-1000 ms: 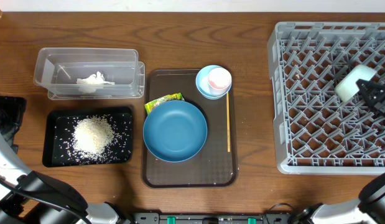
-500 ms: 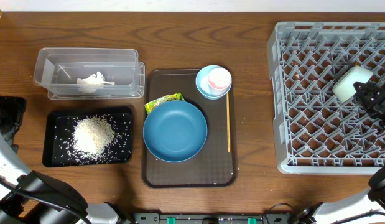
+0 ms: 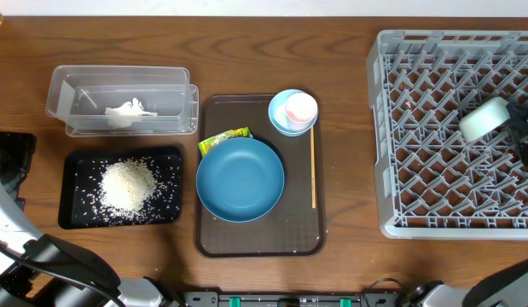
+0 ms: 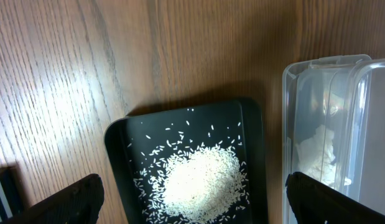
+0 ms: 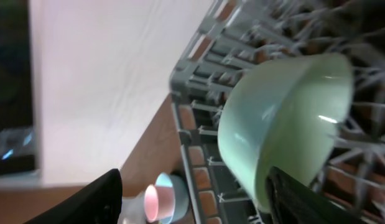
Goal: Sort waste into correct bins and load items into the dishwasher rack
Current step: 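Move the right gripper back toward the teal plate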
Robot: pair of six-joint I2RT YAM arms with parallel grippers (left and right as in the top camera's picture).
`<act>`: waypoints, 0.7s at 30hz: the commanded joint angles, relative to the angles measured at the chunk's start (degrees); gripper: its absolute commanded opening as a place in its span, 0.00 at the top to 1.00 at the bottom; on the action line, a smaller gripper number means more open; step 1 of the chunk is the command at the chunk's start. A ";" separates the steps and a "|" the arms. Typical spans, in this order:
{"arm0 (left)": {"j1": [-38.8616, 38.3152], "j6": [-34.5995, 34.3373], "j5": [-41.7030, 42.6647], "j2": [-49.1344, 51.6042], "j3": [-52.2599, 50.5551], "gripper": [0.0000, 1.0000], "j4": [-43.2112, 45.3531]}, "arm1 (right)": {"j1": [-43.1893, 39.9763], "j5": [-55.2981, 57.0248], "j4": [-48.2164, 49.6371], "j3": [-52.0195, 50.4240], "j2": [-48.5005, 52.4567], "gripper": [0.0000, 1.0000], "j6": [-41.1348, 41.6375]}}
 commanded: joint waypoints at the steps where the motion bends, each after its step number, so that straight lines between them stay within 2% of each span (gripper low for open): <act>1: 0.20 -0.74 -0.50 -1.01 1.09 0.04 -0.37 | -0.96 9.70 -2.05 0.20 -3.34 0.27 1.46; 9: 0.20 -0.74 -0.50 -1.01 1.09 0.04 -0.35 | 1.90 18.12 -5.95 2.27 -9.73 0.25 1.44; 12: 0.20 -0.74 -0.50 -1.01 1.09 0.04 -0.35 | 5.68 20.11 -7.65 4.04 -11.56 0.29 1.44; 17: 0.20 -0.74 -0.50 -1.01 1.09 0.04 -0.35 | 18.51 35.39 -16.24 12.31 -13.03 0.27 -1.57; 21: 0.20 -0.74 -0.50 -1.01 1.09 0.04 -0.37 | 32.57 39.89 -20.37 18.05 -12.87 0.26 -2.93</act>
